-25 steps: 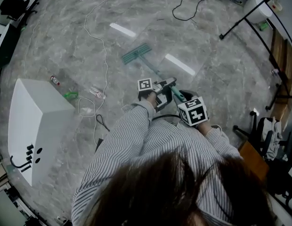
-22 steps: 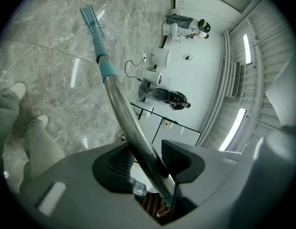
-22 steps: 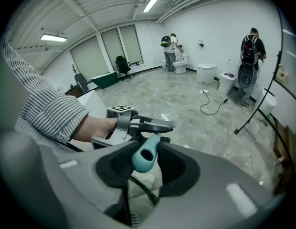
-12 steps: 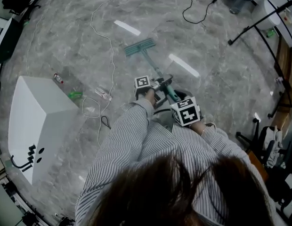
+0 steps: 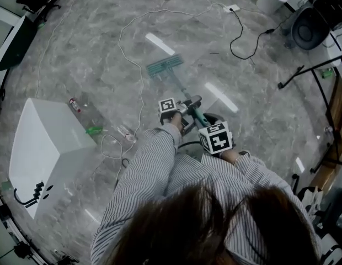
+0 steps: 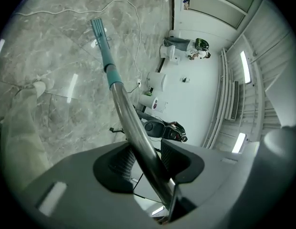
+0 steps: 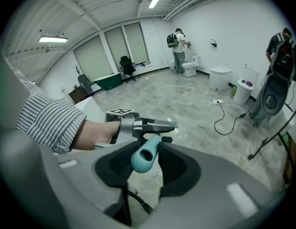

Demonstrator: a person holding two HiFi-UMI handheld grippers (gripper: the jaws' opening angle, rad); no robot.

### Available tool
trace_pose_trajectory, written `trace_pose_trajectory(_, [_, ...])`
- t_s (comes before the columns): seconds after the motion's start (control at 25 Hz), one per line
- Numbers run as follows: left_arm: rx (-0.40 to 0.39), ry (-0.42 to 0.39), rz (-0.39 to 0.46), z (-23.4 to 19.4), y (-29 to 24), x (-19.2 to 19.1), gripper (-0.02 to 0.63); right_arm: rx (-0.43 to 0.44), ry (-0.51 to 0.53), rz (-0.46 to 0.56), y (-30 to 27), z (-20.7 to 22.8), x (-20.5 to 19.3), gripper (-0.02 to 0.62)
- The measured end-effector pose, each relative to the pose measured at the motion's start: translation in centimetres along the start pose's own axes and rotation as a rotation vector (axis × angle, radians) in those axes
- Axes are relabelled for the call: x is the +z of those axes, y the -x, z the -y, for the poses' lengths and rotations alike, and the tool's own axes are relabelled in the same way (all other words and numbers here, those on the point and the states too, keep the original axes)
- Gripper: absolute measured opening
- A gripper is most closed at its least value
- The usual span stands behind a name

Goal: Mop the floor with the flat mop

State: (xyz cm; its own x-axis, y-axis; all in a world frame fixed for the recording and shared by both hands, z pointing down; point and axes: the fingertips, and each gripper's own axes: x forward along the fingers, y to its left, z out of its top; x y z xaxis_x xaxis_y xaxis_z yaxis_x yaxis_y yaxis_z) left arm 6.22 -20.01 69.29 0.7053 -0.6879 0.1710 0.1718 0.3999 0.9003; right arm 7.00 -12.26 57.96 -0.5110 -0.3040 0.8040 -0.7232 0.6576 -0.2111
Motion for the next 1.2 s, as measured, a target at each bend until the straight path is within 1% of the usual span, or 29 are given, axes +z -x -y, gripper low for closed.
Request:
trace_pose_trajectory(0.12, [-0.004,-0.032,-0.016,3.0,-1.3,4.0,0.178,-0.002,-0.011,0.013,-2.0,1.2,4.7,0.124])
trace_pose_trajectory(0.2, [-0.015,-0.044,-0.012,4.5,-1.9,6.8,0.180,-0.002,-0.004,0.017,-3.5,1.7,7.4,0.124])
trace_pose_trajectory(0.36, [-0.021,0.017,0.024,6.5,-2.2,11.9,0.179,-0.001,0.005,0.013,-6.9,1.9,11.9,0.124])
trace_pose_trajectory(0.4, [-0.037,0.026,0.034,7.5,-2.2,13.2,0.179,-0.004,-0.001,0.016,-7.9,1.9,13.2,0.124])
trace_pose_trajectory(0.48, [-0.072,0.016,0.039,9.7,-2.2,16.0,0.179,-0.016,-0.016,0.026,-9.9,1.9,15.7,0.121])
trace_pose_trajectory(0.52, [-0.068,0.003,0.032,10.1,-2.3,17.6,0.179,-0.022,-0.020,0.030,-10.8,1.9,17.0,0.120])
trace_pose_trajectory(0.6, [-0.037,-0.012,0.007,10.3,-2.5,20.9,0.179,-0.033,-0.024,0.033,-12.6,2.0,19.6,0.118])
trace_pose_trajectory(0.72, [-0.011,-0.007,-0.020,12.1,-2.6,25.3,0.183,-0.045,-0.032,0.037,-15.2,1.8,23.9,0.118])
trace_pose_trajectory(0.92, [-0.033,-0.006,-0.047,17.0,-1.9,32.1,0.184,-0.067,-0.025,0.046,-19.6,0.5,31.1,0.118])
trace_pose_trajectory(1.0, [-0.031,-0.002,-0.062,17.9,-1.7,34.6,0.184,-0.075,-0.020,0.049,-21.0,0.1,33.3,0.118])
trace_pose_trajectory(1.04, [-0.027,0.002,-0.071,18.2,-1.6,35.6,0.184,-0.078,-0.017,0.050,-21.6,0.0,34.2,0.118])
trace_pose_trajectory(1.2, [-0.041,0.009,-0.092,20.6,-1.0,37.5,0.186,-0.084,-0.011,0.051,-23.5,-0.7,36.7,0.118])
